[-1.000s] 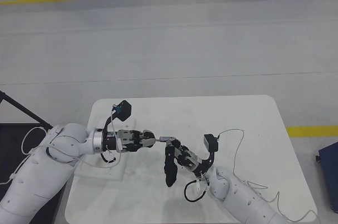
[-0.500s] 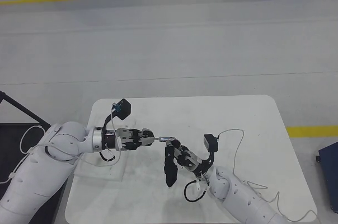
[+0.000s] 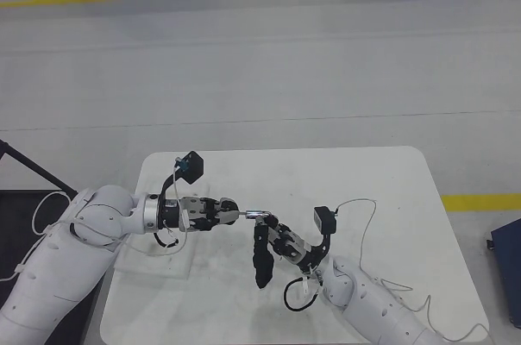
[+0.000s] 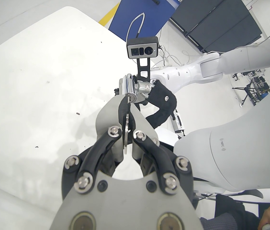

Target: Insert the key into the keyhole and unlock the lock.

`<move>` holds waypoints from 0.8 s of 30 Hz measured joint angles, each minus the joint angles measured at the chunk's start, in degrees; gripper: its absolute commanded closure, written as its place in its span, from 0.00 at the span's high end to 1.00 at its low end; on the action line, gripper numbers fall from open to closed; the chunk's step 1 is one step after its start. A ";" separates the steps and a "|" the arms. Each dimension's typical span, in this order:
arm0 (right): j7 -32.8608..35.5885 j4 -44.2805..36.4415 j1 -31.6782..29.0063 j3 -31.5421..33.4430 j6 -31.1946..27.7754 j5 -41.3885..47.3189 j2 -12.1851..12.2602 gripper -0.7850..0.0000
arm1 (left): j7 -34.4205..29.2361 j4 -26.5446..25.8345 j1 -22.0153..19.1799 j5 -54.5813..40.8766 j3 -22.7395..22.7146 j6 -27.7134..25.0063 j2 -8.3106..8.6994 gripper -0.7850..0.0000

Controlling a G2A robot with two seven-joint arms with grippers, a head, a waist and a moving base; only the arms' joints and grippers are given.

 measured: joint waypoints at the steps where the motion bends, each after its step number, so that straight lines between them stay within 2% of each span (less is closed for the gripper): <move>1: 0.00 0.00 0.00 0.00 0.00 0.00 0.00 0.00 | -0.05 -0.04 0.02 -0.01 0.00 0.02 -0.04 0.00; 24: 0.00 0.00 0.00 0.00 0.00 0.00 0.00 0.00 | -1.62 -0.08 -1.30 0.08 1.39 1.22 -1.06 0.00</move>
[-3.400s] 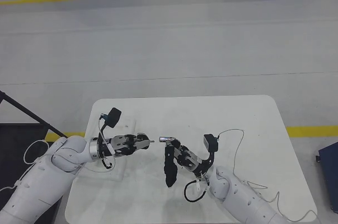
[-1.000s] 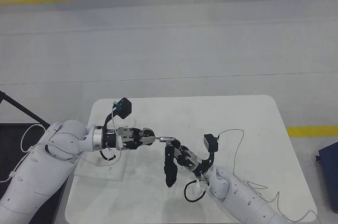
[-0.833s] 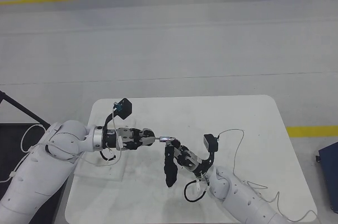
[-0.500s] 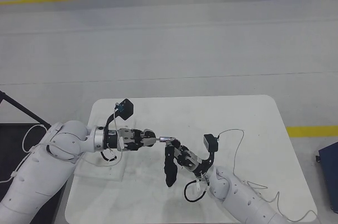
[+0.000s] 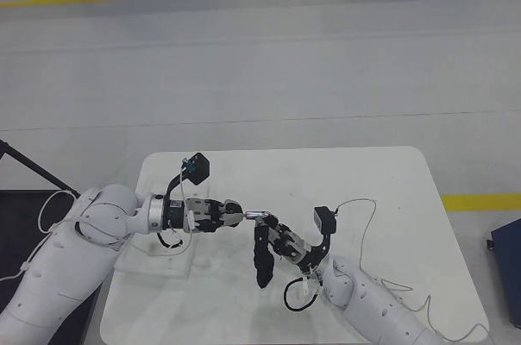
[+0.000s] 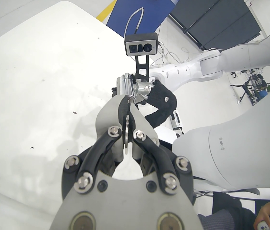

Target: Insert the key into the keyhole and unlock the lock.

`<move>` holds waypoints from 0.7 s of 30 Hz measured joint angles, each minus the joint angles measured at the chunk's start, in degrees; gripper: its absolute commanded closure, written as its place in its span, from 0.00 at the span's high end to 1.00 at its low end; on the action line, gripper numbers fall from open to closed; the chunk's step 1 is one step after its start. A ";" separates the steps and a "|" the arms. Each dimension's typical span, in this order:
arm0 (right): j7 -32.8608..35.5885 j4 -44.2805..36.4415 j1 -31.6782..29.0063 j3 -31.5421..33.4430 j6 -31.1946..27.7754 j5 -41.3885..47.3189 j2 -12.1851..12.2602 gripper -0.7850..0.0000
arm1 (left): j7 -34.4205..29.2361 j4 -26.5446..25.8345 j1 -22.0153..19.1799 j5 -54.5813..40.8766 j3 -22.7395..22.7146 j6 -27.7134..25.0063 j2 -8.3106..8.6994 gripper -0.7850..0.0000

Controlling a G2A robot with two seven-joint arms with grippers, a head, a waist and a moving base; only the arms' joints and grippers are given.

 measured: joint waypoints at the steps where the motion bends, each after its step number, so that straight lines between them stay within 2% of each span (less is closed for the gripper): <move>1: 0.00 0.00 0.00 0.00 0.00 0.00 0.00 0.00 | -0.08 -0.04 -0.18 0.02 0.13 0.07 -0.07 0.00; 7: 0.00 0.00 0.00 0.00 0.00 0.00 0.00 0.00 | -0.39 0.15 -1.28 0.51 0.80 0.36 -0.49 0.00; 8: 0.00 0.00 0.00 0.00 0.00 0.00 0.00 0.00 | -0.39 0.14 -1.40 0.56 0.87 0.39 -0.54 0.18; 9: 0.00 0.00 0.00 0.00 0.00 0.00 0.00 0.00 | -0.39 0.11 -1.53 0.75 0.90 0.36 -0.59 0.27; 10: 0.00 0.00 0.00 0.00 0.00 0.00 0.00 0.00 | -0.39 0.08 -1.62 1.06 0.93 0.29 -0.63 0.31; 12: 0.00 0.00 0.00 0.00 0.00 0.00 0.00 0.00 | -0.27 0.00 -1.61 1.40 1.07 0.18 -0.72 0.49; 13: 0.00 0.00 0.00 0.00 0.00 0.00 0.00 0.00 | -0.24 -0.03 -1.58 1.50 1.11 0.18 -0.76 0.91; 14: 0.00 0.00 0.00 0.00 0.00 0.00 0.00 0.00 | -0.18 -0.06 -1.54 1.60 1.13 0.21 -0.79 1.00; 21: 0.00 0.00 0.00 0.00 0.00 0.00 0.00 0.00 | 0.79 -0.27 -1.20 1.74 0.84 0.15 -0.98 1.00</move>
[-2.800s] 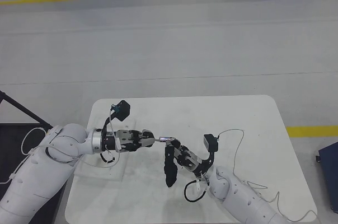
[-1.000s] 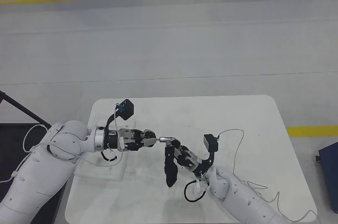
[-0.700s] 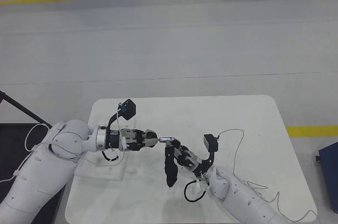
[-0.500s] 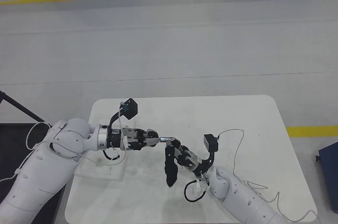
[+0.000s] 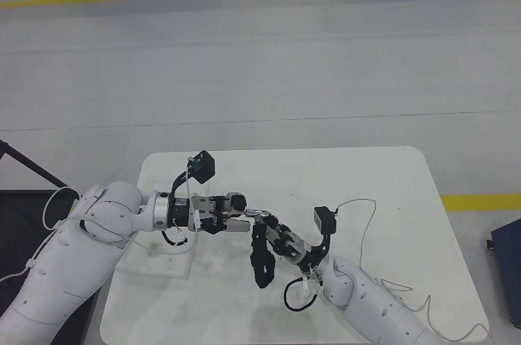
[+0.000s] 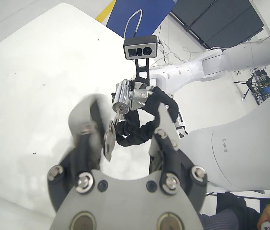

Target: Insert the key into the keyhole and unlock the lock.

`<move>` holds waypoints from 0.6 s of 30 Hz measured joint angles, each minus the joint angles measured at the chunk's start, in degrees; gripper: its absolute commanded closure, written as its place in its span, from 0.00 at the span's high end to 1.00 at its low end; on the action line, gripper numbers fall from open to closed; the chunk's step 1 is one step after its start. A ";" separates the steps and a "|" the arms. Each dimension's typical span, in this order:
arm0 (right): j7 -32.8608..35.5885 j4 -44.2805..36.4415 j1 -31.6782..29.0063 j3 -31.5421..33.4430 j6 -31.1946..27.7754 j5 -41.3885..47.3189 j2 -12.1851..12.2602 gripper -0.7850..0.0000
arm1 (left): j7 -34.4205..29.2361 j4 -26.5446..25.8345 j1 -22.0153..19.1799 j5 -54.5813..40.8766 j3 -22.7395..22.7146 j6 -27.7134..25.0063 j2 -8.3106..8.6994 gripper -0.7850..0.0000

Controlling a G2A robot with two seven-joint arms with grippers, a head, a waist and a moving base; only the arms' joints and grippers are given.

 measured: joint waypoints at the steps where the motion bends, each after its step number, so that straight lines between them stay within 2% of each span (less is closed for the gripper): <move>1: 0.00 0.00 0.00 0.00 0.00 0.00 0.00 0.00 | 0.06 -0.03 0.11 -0.09 -0.09 -0.10 -0.01 1.00; 10: 0.00 0.00 0.00 0.00 0.00 0.00 0.00 0.00 | 1.24 0.47 1.54 -1.55 -1.62 -1.77 0.06 1.00; 16: 0.00 0.00 0.00 0.00 0.00 0.00 0.00 0.00 | 1.67 1.81 3.87 -1.46 -3.42 -8.47 0.43 1.00; 18: 0.00 0.00 0.00 0.00 0.00 0.00 0.00 0.00 | 1.48 2.37 4.87 -1.77 -4.03 -9.27 0.63 1.00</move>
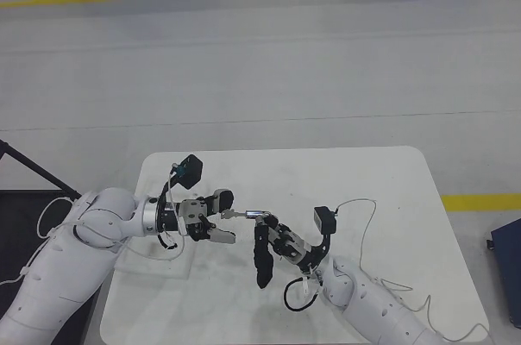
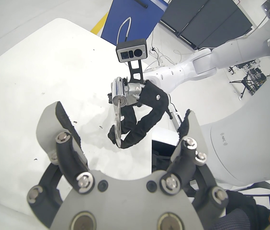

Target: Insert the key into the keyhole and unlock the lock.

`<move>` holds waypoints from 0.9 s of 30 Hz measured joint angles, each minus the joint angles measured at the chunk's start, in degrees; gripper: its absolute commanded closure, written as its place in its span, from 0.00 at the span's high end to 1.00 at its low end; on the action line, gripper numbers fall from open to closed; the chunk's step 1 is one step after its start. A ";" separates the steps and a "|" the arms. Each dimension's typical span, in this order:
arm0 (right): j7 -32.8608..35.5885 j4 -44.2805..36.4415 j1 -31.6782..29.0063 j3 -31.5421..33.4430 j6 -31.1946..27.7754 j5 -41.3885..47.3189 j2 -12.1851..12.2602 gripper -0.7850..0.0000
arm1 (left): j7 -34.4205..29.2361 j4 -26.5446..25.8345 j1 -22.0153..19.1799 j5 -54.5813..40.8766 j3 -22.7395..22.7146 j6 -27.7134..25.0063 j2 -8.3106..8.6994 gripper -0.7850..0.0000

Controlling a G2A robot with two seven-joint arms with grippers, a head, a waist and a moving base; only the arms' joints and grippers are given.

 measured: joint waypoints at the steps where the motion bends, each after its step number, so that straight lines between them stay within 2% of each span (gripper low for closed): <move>1: 0.00 0.00 0.00 0.00 0.00 0.00 0.00 0.00 | -0.30 0.31 0.62 -0.15 -0.50 -0.25 0.17 1.00; 14: 0.00 0.00 0.00 0.00 0.00 0.00 0.00 0.00 | -1.15 -0.47 2.35 -1.26 -3.59 -0.60 0.94 0.99; 15: 0.00 0.00 0.00 0.00 0.00 0.00 0.00 0.00 | -1.06 -0.33 2.27 -1.29 -3.62 -0.56 0.93 0.93; 23: 0.00 0.00 0.00 0.00 0.00 0.00 0.00 0.00 | -0.67 0.64 0.85 -1.63 -2.49 -0.12 0.52 0.80; 26: 0.00 0.00 0.00 0.00 0.00 0.00 0.00 0.00 | -0.70 0.75 0.34 -1.85 -2.01 -0.06 0.37 0.65; 27: 0.00 0.00 0.00 0.00 0.00 0.00 0.00 0.00 | -0.70 0.81 0.22 -1.90 -1.91 -0.05 0.33 0.64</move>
